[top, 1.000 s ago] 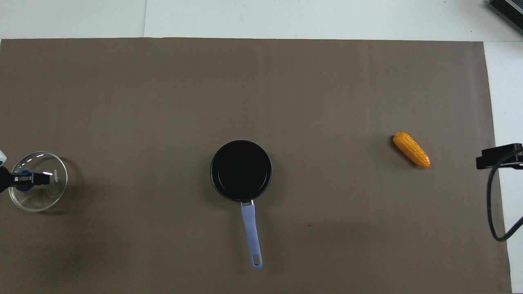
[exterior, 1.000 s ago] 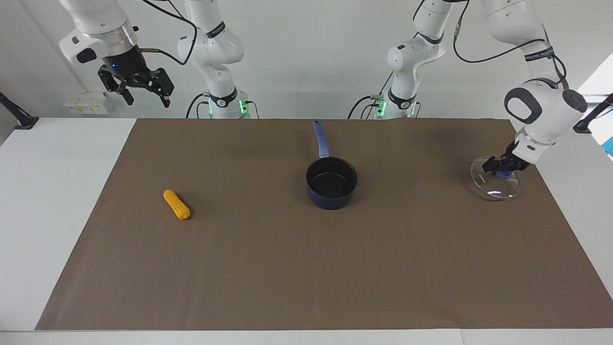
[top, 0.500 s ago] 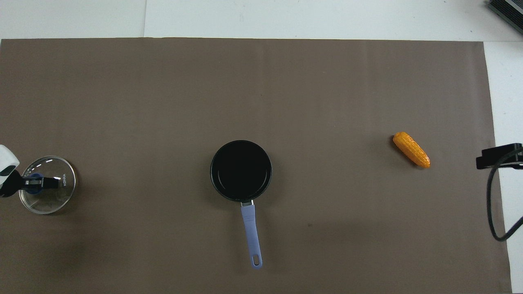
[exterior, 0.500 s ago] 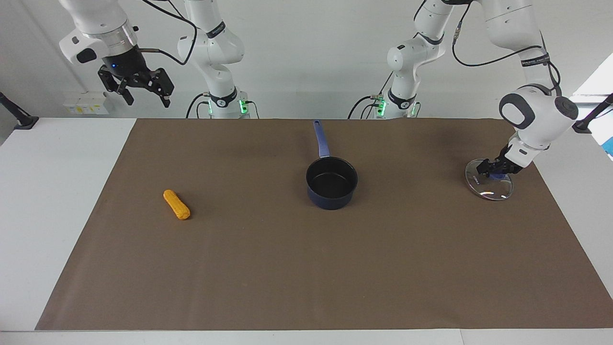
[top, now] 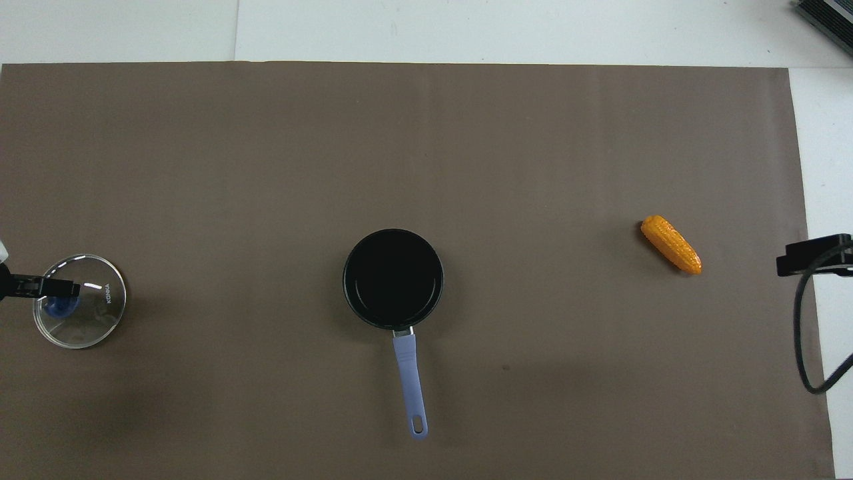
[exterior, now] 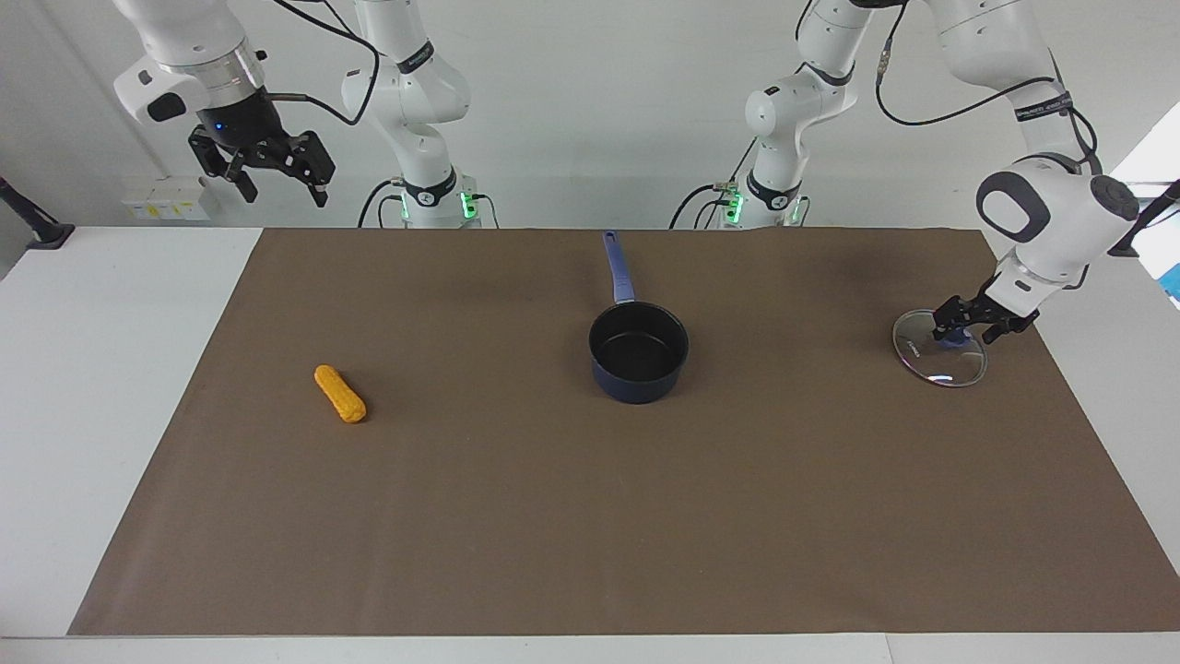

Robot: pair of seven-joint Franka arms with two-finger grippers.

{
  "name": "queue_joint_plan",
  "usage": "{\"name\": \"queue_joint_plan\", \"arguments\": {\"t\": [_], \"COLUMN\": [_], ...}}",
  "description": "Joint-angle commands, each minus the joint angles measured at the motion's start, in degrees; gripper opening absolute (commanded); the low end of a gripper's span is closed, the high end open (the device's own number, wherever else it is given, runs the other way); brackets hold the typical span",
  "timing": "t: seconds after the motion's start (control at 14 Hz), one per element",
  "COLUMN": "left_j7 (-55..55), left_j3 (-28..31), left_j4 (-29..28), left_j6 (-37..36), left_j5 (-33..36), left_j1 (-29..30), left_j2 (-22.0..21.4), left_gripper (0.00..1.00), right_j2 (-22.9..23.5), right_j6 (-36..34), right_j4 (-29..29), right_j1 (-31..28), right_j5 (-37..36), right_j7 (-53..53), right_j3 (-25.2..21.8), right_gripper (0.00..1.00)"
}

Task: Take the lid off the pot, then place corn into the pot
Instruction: 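Lower the lid onto the table beside the left gripper and release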

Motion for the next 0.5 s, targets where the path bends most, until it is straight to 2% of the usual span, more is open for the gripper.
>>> {"name": "queue_joint_plan", "arguments": {"t": [0.0,0.43], "left_j7": [0.5,-12.7], "left_j3": [0.3,-0.2], "left_j4": [4.8,14.9], "left_j6": [-6.0,-16.0], "left_j5": [-0.9,-0.5], "left_j1": [-2.1,-9.1], "left_j2": [-0.8,-0.9], "left_gripper": [1.0,1.0], "right_j2": [-0.5,-0.5], "right_j6": [-0.5,-0.5], "right_j4": [-0.3,-0.3], "right_j1": [-0.3,-0.3], "right_j5": [0.5,0.5], "right_j7": [-0.3,-0.3], "right_j3": [0.2,0.2], "right_gripper": [1.0,1.0]}}
